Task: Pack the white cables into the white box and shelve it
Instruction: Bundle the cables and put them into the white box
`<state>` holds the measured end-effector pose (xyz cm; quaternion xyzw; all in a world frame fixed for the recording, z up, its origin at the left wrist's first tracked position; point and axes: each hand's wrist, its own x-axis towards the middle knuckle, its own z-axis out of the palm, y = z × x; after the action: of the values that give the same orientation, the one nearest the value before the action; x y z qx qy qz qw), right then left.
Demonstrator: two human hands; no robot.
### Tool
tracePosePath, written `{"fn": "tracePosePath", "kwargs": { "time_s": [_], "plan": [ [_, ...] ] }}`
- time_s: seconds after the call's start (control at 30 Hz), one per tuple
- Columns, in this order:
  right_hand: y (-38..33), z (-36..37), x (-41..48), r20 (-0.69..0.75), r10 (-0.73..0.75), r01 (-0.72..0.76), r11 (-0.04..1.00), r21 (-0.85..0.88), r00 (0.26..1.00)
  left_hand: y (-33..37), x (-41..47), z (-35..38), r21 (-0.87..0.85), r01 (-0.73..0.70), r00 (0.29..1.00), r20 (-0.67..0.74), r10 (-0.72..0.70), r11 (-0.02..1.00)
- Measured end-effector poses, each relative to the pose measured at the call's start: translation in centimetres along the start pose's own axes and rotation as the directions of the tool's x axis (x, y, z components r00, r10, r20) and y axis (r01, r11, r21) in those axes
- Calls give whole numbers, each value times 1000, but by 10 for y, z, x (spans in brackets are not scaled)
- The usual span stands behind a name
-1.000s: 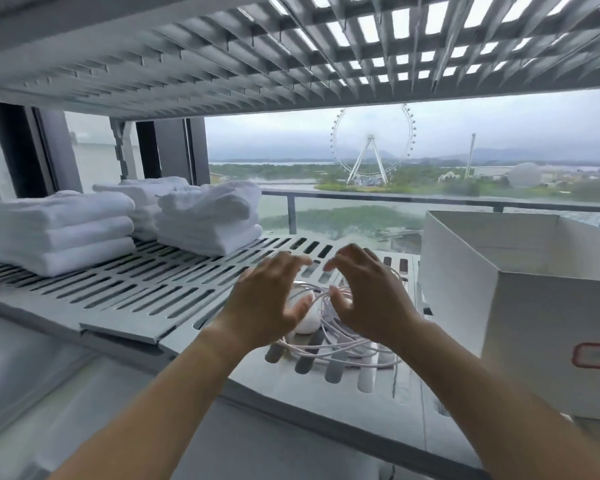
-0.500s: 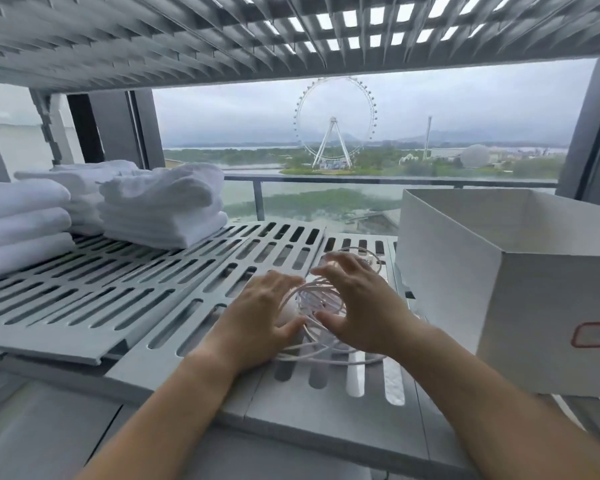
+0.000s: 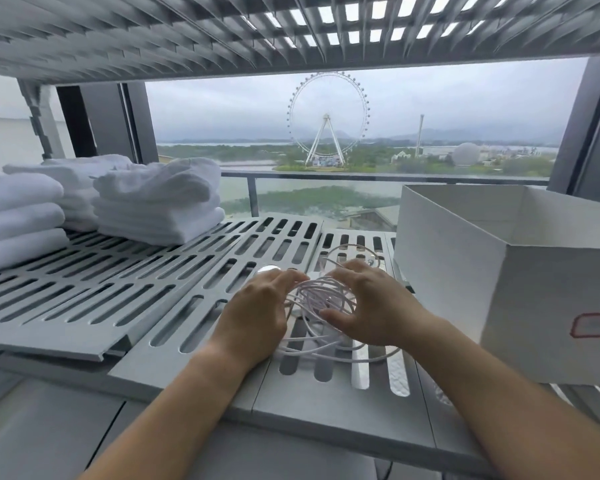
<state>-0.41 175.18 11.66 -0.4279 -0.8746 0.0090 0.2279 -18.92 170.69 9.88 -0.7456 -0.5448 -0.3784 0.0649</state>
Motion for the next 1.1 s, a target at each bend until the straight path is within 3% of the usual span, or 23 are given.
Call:
{"fn": "tracePosePath", "kwargs": {
  "time_s": [0.37,0.5,0.67,0.97,1.1],
  "plan": [
    [0,5,4,121,57,-58,998,10,991,1,-2,-1,9,-31,996,88,31,999],
    [-1,4,5,56,61,-62,998,11,997,1,-3,-2,9,-46,994,101,45,999],
    [-7,-1,3,-10,66,-64,989,135,998,0,-3,-2,12,-56,992,116,54,998],
    [-17,-12,-2,-143,62,-65,998,-16,988,0,2,-10,45,-48,980,194,38,998],
    [-21,-19,-2,-118,57,-66,995,-79,991,2,2,-16,69,-48,974,225,32,996]
  ]
}}
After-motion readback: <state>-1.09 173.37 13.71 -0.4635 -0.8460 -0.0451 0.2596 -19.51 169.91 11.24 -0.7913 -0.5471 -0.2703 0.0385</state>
